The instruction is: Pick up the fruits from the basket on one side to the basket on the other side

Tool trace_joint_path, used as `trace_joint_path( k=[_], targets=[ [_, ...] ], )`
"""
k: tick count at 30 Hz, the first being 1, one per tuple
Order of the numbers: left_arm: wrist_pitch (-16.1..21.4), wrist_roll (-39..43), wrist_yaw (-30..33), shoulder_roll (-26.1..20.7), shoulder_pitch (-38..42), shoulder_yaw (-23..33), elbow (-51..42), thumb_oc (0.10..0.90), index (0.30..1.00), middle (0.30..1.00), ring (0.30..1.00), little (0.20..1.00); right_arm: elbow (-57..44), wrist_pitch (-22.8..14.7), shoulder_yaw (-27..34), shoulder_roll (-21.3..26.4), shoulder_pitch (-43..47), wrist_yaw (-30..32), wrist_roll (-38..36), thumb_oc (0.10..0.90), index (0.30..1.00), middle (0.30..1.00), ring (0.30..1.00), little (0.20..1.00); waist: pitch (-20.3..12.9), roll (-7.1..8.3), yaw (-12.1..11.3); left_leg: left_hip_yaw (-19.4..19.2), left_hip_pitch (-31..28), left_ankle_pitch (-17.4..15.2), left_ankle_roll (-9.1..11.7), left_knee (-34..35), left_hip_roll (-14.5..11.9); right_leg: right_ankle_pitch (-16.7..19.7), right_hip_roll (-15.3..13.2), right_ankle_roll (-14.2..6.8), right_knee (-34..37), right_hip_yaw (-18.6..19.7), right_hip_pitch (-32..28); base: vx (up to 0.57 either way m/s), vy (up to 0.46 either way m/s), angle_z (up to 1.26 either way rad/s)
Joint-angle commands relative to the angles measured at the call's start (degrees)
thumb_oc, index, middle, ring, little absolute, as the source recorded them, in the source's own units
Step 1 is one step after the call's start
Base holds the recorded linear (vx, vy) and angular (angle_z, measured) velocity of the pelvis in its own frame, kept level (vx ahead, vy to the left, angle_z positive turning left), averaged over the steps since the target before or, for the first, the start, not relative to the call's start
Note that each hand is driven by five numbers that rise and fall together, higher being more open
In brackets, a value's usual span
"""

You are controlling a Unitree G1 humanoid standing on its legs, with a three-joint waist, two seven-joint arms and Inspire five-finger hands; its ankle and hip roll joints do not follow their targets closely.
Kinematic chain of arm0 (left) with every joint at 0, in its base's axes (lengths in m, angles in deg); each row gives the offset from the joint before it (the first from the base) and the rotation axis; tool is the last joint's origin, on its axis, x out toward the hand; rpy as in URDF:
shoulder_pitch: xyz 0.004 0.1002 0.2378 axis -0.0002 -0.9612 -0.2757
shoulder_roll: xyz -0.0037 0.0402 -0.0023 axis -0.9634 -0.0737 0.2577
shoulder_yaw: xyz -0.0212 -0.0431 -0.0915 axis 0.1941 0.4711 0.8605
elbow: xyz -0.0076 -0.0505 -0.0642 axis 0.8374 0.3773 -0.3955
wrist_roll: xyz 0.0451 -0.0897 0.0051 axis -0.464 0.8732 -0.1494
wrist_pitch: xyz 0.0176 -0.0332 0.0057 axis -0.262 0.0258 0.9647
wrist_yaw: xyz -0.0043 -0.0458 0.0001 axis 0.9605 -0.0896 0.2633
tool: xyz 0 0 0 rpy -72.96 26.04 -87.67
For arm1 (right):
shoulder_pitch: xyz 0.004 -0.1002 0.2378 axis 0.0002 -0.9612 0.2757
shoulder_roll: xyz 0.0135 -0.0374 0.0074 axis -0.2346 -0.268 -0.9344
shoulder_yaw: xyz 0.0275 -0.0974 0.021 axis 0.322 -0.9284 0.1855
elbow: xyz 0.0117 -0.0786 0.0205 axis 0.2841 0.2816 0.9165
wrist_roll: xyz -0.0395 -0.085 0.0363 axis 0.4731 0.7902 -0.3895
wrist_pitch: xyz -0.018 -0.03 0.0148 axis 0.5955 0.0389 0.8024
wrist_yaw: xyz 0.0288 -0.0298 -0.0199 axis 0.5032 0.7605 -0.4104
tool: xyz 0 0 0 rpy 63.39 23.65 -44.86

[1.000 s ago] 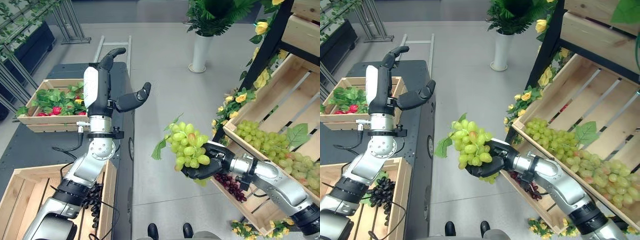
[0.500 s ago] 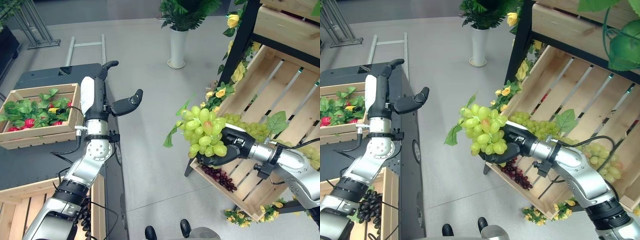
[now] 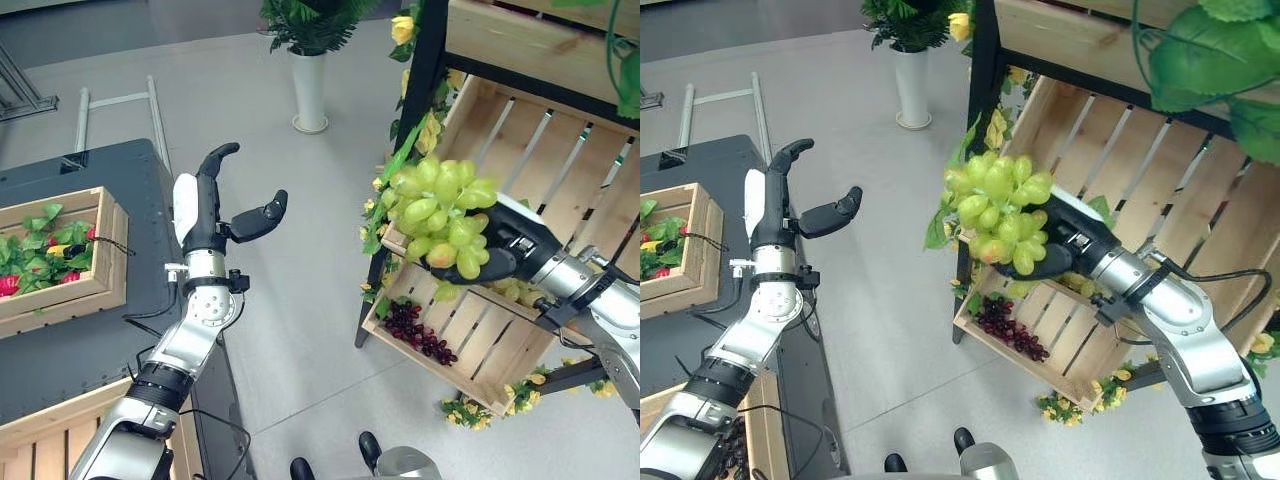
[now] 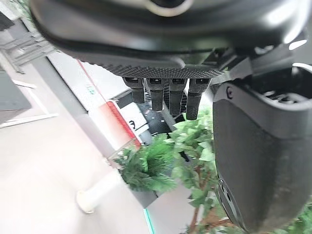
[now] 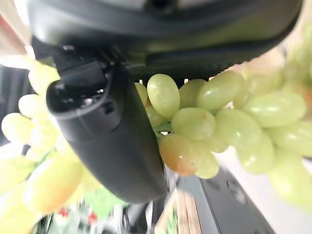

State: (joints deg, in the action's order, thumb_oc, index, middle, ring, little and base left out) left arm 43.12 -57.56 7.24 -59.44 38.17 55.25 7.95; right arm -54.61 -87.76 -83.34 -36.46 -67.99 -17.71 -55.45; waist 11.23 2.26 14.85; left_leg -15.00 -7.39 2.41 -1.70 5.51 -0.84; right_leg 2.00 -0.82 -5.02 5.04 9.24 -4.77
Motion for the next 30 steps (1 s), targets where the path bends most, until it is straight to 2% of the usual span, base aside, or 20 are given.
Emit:
trace_joint_path(
  k=[1,2,3,5,8,16,19,22,24,27,30],
  targets=[
    [4.1,-2.2,3.9,-0.7,4.1,2.2,0.8,0.8,0.9,0.9,0.9,0.9,-1.9,-9.0,9.5,-1.8,4.0,11.0,-1.0,0.4,0.3,0.3,0.3,0.3,-5.0,-0.27,-1.1,2.1,-2.4,-8.2,0.0,-0.8,1.4,-1.7,2.4,-1.5,-2.8,-2.1,1.8,0.0,0.011,-0.07],
    [4.3,-1.9,4.4,-0.1,3.8,2.1,0.8,0.8,0.9,0.9,0.9,0.9,-1.7,-9.1,10.4,-2.4,3.8,13.8,2.7,0.4,0.3,0.3,0.3,0.3,-5.0,-0.43,-0.9,2.1,-2.5,-8.3,0.0,-0.9,1.4,-1.7,2.4,-1.5,-2.9,-2.0,1.9,0.0,0.009,-0.05],
    [4.3,-1.9,4.4,-0.1,3.8,2.1,0.8,0.8,0.9,0.9,0.9,0.9,-1.7,-9.1,10.4,-2.4,3.8,14.1,3.1,0.4,0.3,0.3,0.3,0.3,-5.0,-0.45,-0.9,2.0,-2.5,-8.3,0.0,-0.9,1.4,-1.7,2.4,-1.5,-2.9,-2.0,1.8,0.0,0.011,-0.06],
    [4.2,-1.5,5.6,0.7,3.2,1.8,-0.1,0.8,0.9,0.9,0.9,0.9,-1.2,-8.1,10.8,-2.3,3.5,19.4,7.0,0.4,0.3,0.3,0.3,0.3,-4.9,-0.6,-0.8,2.1,-2.6,-8.3,-0.1,-0.7,1.5,-1.7,2.4,-1.4,-3.0,-1.9,1.8,0.0,0.005,-0.08],
    [3.7,-1.4,5.9,1.1,2.7,1.7,-0.9,0.8,0.9,0.9,0.9,0.9,-0.5,-7.3,10.7,-1.8,3.4,23.6,10.0,0.4,0.3,0.3,0.3,0.3,-5.0,-0.53,-0.8,2.2,-2.5,-8.2,-0.1,-0.6,1.6,-1.6,2.4,-1.4,-2.9,-2.0,1.8,0.0,-0.002,-0.05],
    [3.2,-0.7,6.8,1.6,2.2,0.5,-2.3,0.8,0.9,0.9,0.9,0.9,3.0,-4.6,9.6,-2.7,4.3,33.0,11.0,0.4,0.3,0.3,0.3,0.3,-4.6,-0.52,-1.4,2.7,-2.5,-8.0,-0.1,-0.6,1.6,-1.2,2.3,-1.3,-2.4,-2.1,1.5,0.0,0.0,0.0],
    [2.4,-0.4,7.1,1.6,2.3,-0.7,-3.0,0.8,0.9,0.9,0.9,0.9,5.8,-2.5,8.3,-2.6,5.4,38.1,16.7,0.4,0.3,0.3,0.3,0.3,-4.4,-0.59,-1.7,3.1,-2.3,-7.8,-0.1,-0.5,1.7,-0.9,2.3,-1.3,-2.3,-2.3,1.5,0.0,0.0,0.0],
    [2.4,-0.2,7.0,1.5,2.5,-1.3,-2.9,0.8,0.9,0.9,0.9,0.9,8.4,-1.2,7.9,-2.0,6.1,40.1,22.2,0.4,0.3,0.3,0.3,0.3,-4.5,-0.54,-1.9,3.3,-2.2,-7.9,-0.1,-0.5,1.7,-0.9,2.3,-1.3,-2.2,-2.5,1.5,0.0,0.0,0.0],
    [2.0,0.1,7.1,1.4,2.8,-2.3,-3.4,0.8,0.9,0.9,0.9,0.9,12.3,0.3,6.3,-0.1,7.6,42.6,30.0,0.4,0.3,0.3,0.3,0.3,-4.6,-0.46,-2.4,3.6,-2.1,-7.8,-0.1,-0.5,1.9,-0.7,2.2,-1.4,-2.0,-2.7,1.5,0.0,0.0,0.0],
    [1.5,0.4,6.9,1.2,2.8,-2.9,-4.2,0.8,0.9,0.9,0.9,0.9,15.7,3.1,4.4,1.7,9.5,43.3,31.4,0.4,0.3,0.3,0.3,0.3,-4.7,-0.33,-2.7,3.7,-2.0,-7.7,-0.1,-0.5,1.9,-0.6,2.1,-1.4,-1.9,-2.8,1.5,0.0,0.0,0.0],
    [0.6,1.5,6.2,0.8,3.1,-3.6,-5.1,0.8,0.9,0.9,0.9,0.9,20.5,3.3,2.1,2.2,10.2,43.6,32.6,0.4,0.3,0.3,0.3,0.3,-4.7,-0.18,-3.3,4.0,-1.9,-7.5,0.0,-0.5,1.8,-0.6,2.0,-1.4,-1.9,-3.2,1.5,0.0,0.0,0.0]
  ],
)
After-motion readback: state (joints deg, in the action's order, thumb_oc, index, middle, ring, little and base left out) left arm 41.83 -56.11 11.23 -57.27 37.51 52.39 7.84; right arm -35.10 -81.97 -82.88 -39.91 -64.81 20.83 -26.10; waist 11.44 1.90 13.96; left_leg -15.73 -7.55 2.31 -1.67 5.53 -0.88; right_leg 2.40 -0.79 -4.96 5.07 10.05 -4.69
